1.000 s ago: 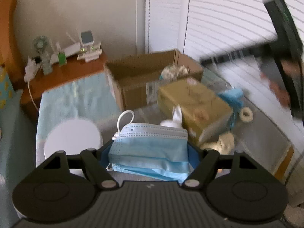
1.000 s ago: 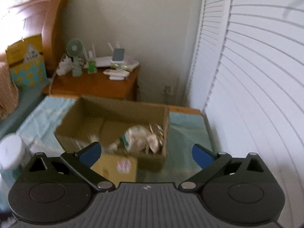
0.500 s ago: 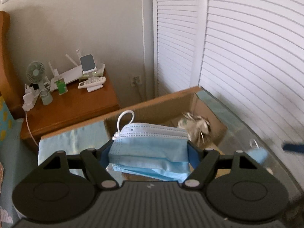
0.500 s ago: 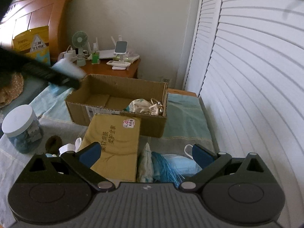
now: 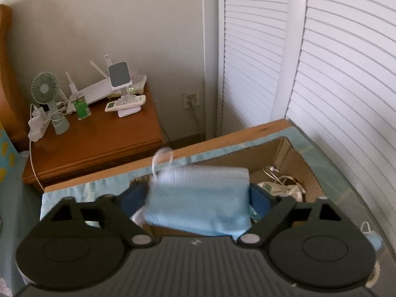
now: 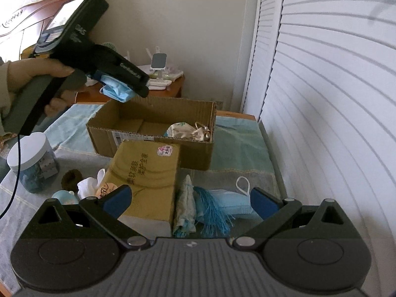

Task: Organize soft objects
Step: 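Carry the blue mask with the left gripper and release it into the cardboard box, then grasp the blue-and-white plush toy with the left gripper while the right gripper grasps the white knit ring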

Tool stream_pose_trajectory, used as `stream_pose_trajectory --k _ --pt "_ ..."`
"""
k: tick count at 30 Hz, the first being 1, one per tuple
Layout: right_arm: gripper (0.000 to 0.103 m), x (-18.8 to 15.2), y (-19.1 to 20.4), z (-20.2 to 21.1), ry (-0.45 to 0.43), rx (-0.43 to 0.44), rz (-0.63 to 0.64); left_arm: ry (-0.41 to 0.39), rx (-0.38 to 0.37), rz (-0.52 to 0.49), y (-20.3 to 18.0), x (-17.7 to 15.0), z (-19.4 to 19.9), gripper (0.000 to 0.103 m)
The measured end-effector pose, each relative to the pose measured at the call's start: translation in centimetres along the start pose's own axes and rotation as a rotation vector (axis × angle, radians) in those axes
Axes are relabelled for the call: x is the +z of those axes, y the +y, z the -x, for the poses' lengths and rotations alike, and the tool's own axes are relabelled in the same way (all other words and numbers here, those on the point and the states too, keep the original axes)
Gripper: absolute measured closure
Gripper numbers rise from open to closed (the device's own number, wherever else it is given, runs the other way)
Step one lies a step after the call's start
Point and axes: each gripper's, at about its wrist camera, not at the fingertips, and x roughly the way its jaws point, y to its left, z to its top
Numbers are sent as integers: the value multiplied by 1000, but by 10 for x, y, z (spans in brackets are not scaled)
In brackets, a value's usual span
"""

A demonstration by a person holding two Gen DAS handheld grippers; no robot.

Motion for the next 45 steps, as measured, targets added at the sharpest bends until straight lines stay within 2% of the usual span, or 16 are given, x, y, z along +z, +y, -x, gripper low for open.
stream_pose_trajectory --k 7,14,21,28,35,45 --pt "0 -3 1 2 0 0 7 -13 -10 -10 -3 -8 16 9" --pt "0 -9 3 8 11 -3 13 -27 -37 -50 -13 -37 55 7" --pt "0 -16 8 17 14 -10 36 -68 -45 -86 -22 -85 102 7" --pt "0 -37 12 18 62 -4 54 -51 -78 -58 -26 -145 128 7" --pt "0 -61 13 11 127 -5 56 -59 -49 -14 -22 -191 139 7" --pt "0 -69 23 -10 176 13 70 -36 -50 38 -11 -213 127 7"
